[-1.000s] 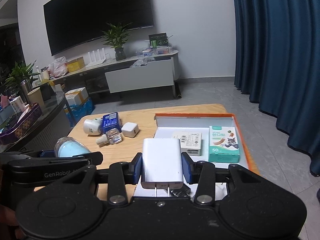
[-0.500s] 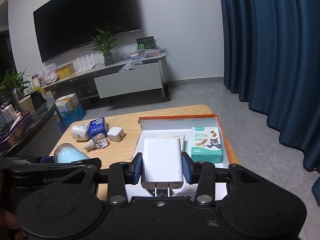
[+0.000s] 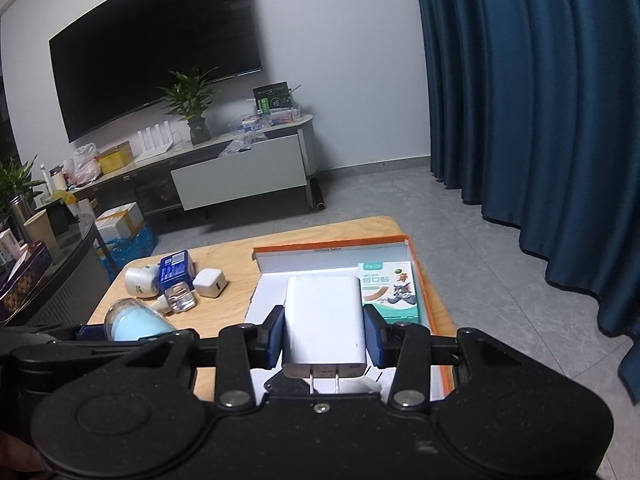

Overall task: Organize rigid objects
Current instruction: 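Carry the toothpick jar and white charger toward the tray, then move both held items over the tray beside the boxes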

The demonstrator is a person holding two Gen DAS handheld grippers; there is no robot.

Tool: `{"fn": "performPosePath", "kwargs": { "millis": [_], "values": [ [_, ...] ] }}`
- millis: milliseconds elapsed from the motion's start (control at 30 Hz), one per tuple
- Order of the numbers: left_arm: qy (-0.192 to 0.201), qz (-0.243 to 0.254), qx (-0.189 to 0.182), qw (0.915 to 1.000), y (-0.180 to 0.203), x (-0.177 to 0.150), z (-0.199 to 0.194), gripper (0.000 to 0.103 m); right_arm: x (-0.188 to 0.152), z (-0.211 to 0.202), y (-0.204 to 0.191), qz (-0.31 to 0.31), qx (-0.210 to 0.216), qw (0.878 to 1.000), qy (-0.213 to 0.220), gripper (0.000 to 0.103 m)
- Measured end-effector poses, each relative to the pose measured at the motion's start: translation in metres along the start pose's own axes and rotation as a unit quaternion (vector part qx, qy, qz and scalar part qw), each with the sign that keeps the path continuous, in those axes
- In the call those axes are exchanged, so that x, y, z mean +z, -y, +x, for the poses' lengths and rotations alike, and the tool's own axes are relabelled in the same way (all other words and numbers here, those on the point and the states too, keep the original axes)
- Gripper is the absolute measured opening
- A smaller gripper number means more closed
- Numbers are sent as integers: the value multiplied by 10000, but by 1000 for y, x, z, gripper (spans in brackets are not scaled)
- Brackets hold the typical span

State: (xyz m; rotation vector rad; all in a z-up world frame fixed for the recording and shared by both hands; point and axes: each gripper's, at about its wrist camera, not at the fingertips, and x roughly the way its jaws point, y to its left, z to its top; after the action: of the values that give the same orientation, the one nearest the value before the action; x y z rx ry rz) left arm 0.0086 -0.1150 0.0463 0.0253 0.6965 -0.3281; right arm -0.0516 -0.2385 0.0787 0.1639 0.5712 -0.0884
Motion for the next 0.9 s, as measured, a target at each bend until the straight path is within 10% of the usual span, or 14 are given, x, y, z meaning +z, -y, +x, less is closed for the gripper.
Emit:
{"fn": "performPosePath", "kwargs": {
  "millis": [900],
  "values": [
    [-44,180,-172,9997,21,8,17,82,11,15,18,127,-136,9998,49,50]
  ]
}}
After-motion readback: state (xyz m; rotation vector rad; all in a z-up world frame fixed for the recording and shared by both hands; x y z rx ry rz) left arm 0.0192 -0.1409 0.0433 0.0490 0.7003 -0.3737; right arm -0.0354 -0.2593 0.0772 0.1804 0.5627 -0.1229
